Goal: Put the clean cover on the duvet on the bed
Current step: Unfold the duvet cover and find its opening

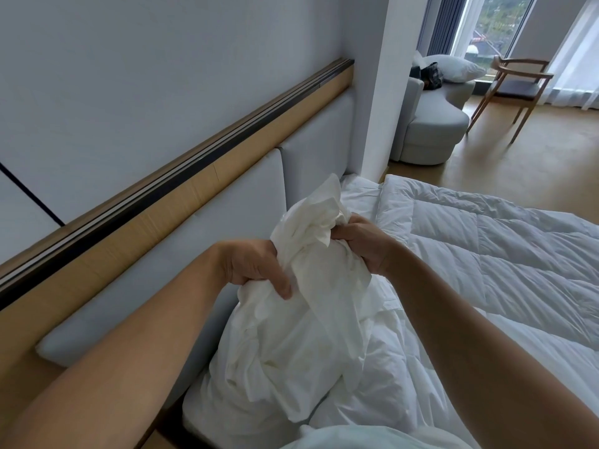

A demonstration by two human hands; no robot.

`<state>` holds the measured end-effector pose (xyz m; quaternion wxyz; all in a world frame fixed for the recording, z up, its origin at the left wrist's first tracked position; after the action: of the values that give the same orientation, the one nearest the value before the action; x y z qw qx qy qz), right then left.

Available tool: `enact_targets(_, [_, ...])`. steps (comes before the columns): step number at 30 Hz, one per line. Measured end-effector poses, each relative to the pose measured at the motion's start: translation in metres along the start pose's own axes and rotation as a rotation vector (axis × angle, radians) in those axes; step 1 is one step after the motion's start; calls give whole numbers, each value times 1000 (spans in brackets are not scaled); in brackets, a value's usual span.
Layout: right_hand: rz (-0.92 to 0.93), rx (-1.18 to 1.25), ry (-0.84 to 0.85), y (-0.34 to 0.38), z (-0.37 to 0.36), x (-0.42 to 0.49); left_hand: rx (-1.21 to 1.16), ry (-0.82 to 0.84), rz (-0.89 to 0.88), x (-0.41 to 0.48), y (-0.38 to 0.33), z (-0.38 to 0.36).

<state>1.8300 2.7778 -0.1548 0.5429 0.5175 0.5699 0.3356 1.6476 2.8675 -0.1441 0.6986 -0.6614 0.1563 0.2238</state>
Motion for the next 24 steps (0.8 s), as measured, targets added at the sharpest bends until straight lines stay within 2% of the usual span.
enact_targets(5, [-8,10,-60,0,3,4,-3,-118,4,2,3,-11])
enact_targets(7, [-30,-19,-85,-3,8,4,-13,-214,10,3,3,-11])
enact_targets(10, [-71,-83,-55,-8,14,-2,-42,-316,-28,2,1,-3])
enact_targets(13, [-134,-100,137,-12,6,-10,-18,-405,-181,1,-9,8])
enact_targets(15, [-180,-171,304,-15,-7,-14,12,-413,-294,1,-17,12])
enact_targets(17, [-220,-264,389,-18,-16,-14,25,-410,-365,0,-23,13])
enact_targets(19, [-233,-311,380,-19,-18,-14,41,-411,-385,-1,-26,14])
enact_targets(21, [-235,-281,298,-17,-13,-11,64,-383,-379,-2,-27,16])
enact_targets(24, [-213,-183,200,-13,-4,-7,39,-349,-255,-3,-23,19])
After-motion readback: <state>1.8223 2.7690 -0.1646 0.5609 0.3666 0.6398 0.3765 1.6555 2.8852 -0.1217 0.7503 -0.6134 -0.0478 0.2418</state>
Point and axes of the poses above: each hand's wrist, its own x-axis towards the middle knuckle, its own z-axis out of the back of the hand, y = z × x, the point moved 3 cm from there along x, towards the middle knuckle, and after that the axes turned 5 degrees about -z, right-handed, at the moved point
